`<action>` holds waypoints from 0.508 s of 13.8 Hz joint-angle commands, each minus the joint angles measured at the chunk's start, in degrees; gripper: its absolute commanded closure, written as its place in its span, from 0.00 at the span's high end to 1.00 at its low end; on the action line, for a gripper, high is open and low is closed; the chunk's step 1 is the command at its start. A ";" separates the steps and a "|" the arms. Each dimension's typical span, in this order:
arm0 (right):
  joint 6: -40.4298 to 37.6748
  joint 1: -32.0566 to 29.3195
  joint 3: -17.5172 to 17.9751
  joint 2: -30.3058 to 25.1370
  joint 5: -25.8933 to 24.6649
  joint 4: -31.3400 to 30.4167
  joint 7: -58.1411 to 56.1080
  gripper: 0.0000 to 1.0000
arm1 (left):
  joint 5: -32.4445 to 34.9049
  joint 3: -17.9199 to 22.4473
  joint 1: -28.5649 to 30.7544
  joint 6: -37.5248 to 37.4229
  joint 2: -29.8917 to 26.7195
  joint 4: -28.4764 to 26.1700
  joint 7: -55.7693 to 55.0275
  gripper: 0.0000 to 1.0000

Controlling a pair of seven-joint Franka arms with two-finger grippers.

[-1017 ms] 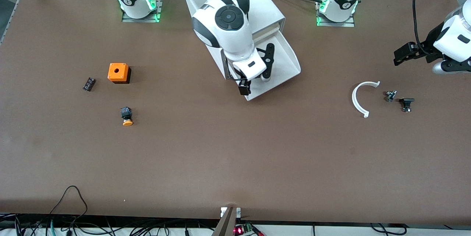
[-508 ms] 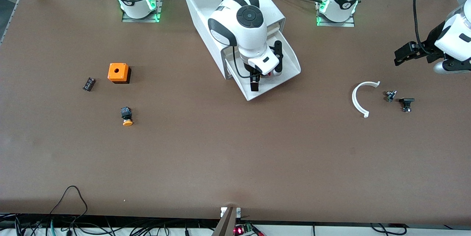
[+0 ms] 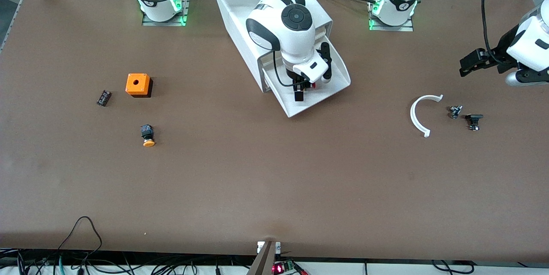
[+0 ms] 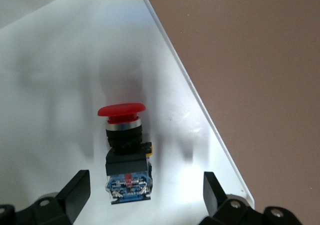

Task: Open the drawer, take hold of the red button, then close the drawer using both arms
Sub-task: 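Grasp the red push button in the drawer with the right gripper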

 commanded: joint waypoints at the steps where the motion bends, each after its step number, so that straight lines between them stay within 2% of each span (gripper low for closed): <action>1: -0.90 -0.62 2.07 1.59 -1.21 1.83 -0.02 1.00 | 0.66 -0.21 0.04 -0.70 0.50 1.52 -0.70 1.00; 7: -0.98 -0.71 2.16 2.82 -2.36 1.65 -0.10 1.00 | 0.66 -0.30 0.04 -0.79 0.59 1.52 -0.70 1.00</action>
